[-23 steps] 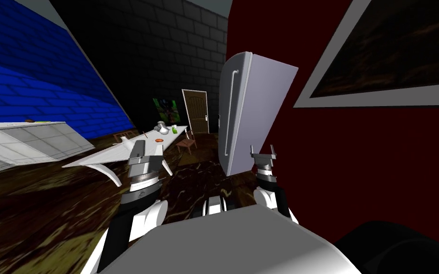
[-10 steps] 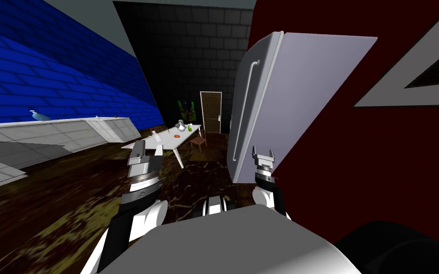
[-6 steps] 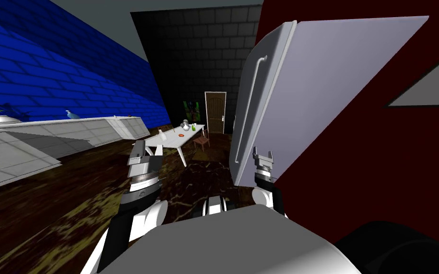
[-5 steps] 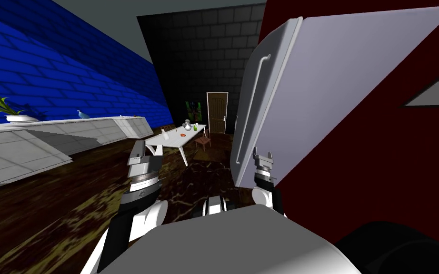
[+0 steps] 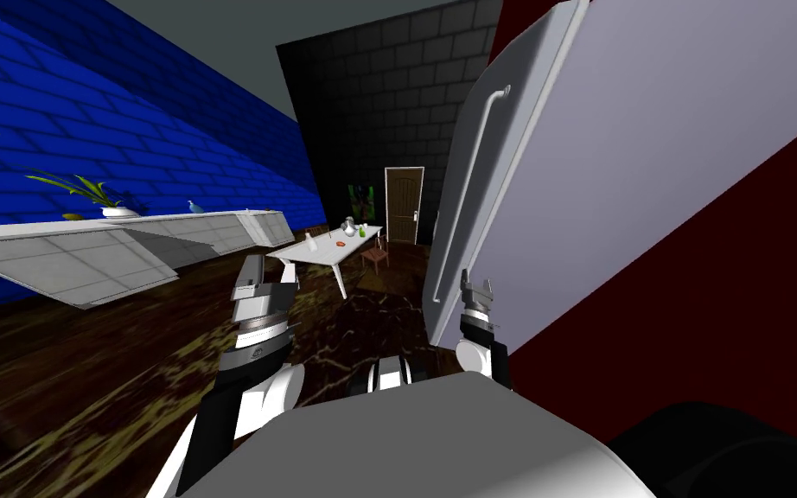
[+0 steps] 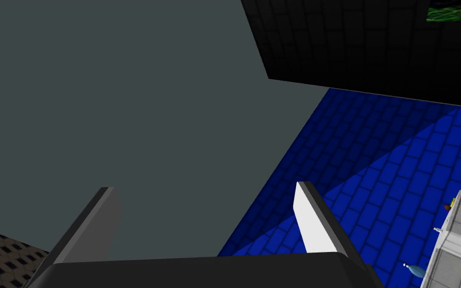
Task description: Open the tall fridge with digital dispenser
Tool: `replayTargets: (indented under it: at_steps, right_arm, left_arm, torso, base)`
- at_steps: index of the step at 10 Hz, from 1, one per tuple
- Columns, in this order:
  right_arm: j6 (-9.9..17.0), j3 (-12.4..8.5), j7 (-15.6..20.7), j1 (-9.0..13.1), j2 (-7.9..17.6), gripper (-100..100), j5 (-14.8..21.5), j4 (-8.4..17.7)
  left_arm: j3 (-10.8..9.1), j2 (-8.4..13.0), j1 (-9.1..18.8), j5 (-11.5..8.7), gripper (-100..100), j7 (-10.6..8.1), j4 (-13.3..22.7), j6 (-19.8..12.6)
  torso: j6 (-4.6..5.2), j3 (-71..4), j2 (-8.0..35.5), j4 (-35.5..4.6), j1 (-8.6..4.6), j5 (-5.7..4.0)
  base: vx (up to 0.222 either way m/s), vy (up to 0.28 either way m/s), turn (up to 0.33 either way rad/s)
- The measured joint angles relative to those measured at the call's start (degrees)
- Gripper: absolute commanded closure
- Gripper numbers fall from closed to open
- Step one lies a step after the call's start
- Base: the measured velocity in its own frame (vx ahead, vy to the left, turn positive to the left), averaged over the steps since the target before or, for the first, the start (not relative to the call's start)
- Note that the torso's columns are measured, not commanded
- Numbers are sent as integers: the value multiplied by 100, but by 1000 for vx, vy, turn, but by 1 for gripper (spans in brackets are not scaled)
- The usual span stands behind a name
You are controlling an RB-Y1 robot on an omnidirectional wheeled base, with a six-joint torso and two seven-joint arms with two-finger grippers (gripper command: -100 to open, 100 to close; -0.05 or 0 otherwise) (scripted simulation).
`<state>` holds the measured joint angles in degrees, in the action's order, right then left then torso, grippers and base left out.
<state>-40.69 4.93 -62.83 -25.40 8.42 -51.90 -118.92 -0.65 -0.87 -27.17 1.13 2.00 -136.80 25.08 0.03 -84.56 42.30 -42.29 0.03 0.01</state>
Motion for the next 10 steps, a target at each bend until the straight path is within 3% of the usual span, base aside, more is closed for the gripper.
replayTargets:
  at_steps: [4, 10]
  right_arm:
    - [-110, 49, -569, 127, -85, -100, -495, 268]
    - [-253, 139, -1443, 130, -140, -100, -1121, 483]
  left_arm:
    - [0, 0, 1, 0, 0, 0, 0, 0]
    - [0, 0, 0, 0, 0, 0, 0, 0]
  torso:
    - [-5, -3, -6, 1, -11, -3]
    - [2, 1, 1, 0, -8, -2]
  base:
    - [25, -75, 212]
    - [14, -69, 185]
